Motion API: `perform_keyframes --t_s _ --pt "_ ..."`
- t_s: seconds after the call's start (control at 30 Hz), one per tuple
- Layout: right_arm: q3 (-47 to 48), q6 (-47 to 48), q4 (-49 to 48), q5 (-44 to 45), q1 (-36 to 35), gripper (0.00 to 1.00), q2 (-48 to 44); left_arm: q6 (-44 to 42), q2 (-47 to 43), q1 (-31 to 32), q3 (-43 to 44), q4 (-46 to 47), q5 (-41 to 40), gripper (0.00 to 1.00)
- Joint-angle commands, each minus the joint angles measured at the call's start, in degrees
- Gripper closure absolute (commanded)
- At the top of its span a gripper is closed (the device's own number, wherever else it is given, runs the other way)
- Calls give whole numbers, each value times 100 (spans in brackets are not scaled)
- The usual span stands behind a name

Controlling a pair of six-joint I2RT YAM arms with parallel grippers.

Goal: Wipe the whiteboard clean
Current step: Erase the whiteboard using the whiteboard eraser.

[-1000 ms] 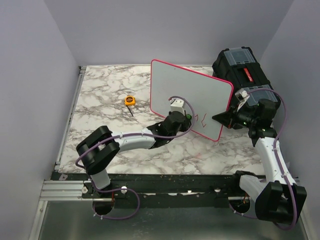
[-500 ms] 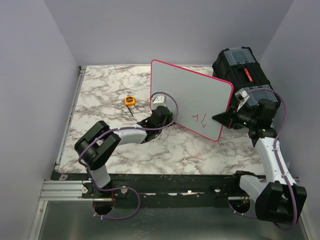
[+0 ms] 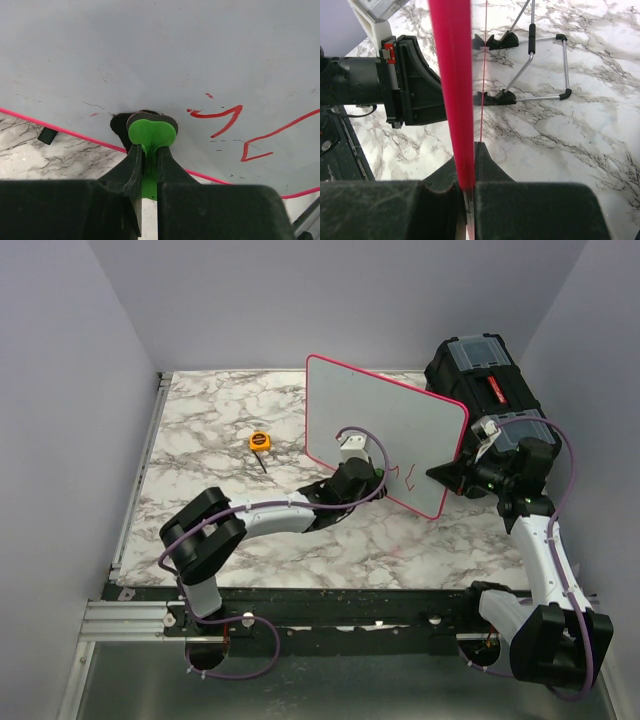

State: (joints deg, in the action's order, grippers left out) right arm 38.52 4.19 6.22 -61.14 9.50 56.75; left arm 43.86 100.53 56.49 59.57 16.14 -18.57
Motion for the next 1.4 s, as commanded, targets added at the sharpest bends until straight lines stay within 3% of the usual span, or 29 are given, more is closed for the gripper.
perform_keyframes --t_s 0.0,0.2,0.5,0.8,1.37 --pt "96 -172 269 -978 -152 100 -110 101 -457 42 -14 446 370 100" --pt "99 -181 271 -961 -154 100 -140 499 -448 -527 -839 808 579 100" --pt "88 -190 257 -961 -154 100 -122 697 245 -1060 -1012 851 1020 100" --pt "89 -187 258 -961 -154 100 -105 756 536 -1061 -616 532 1137 100" --pt "92 -181 268 -953 -158 100 -118 568 10 -688 1035 -12 1416 100"
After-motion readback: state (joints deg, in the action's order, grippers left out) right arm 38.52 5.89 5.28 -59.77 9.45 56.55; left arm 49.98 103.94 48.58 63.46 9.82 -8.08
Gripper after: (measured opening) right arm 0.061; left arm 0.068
